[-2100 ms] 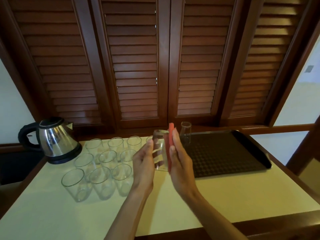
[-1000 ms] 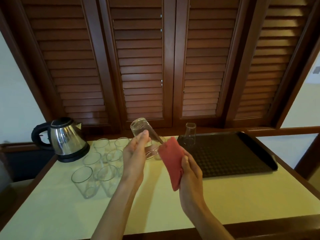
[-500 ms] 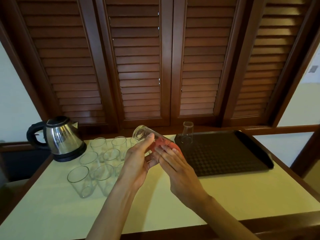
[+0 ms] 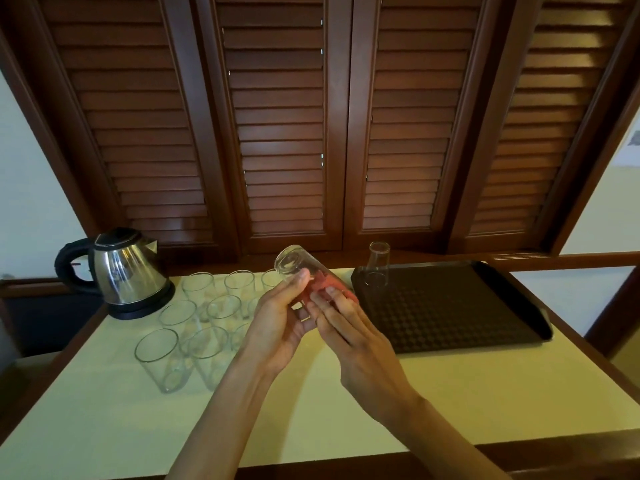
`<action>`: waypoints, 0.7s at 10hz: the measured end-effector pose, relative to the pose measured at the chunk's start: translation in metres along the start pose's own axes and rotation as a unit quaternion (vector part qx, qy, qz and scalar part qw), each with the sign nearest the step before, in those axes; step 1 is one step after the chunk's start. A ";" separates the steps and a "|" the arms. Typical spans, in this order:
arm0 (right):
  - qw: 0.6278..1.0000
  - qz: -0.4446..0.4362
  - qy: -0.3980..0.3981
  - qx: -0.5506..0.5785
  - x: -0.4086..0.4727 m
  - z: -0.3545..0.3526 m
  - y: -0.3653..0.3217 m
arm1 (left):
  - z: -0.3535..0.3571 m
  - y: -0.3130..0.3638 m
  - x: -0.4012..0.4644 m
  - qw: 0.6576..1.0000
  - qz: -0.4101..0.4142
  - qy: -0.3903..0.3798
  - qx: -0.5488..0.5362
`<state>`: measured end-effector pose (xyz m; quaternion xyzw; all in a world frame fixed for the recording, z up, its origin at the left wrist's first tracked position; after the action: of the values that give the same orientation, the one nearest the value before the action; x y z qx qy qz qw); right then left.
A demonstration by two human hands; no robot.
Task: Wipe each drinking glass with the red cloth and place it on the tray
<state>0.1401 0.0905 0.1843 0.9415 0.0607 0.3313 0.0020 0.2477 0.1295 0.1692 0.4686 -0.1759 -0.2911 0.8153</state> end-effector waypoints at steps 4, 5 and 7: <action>0.433 0.280 -0.050 0.855 0.007 0.002 -0.005 | -0.005 0.004 0.012 0.997 0.049 -0.046 -0.024; 0.878 0.142 -0.033 0.457 0.014 -0.003 0.008 | -0.003 0.007 0.016 0.998 0.039 -0.025 -0.042; 0.999 0.038 -0.022 0.029 0.015 0.011 0.016 | 0.008 0.010 0.013 0.998 0.038 -0.044 0.001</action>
<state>0.1602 0.0768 0.1855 0.9500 0.0346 0.3081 -0.0363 0.2566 0.1198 0.1820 0.4488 -0.2297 -0.2802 0.8169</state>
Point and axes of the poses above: each hand's wrist, its own x-axis towards the middle knuckle, its own z-axis out of the palm, y = z × x, the point moved 10 cm from there along x, towards the middle knuckle
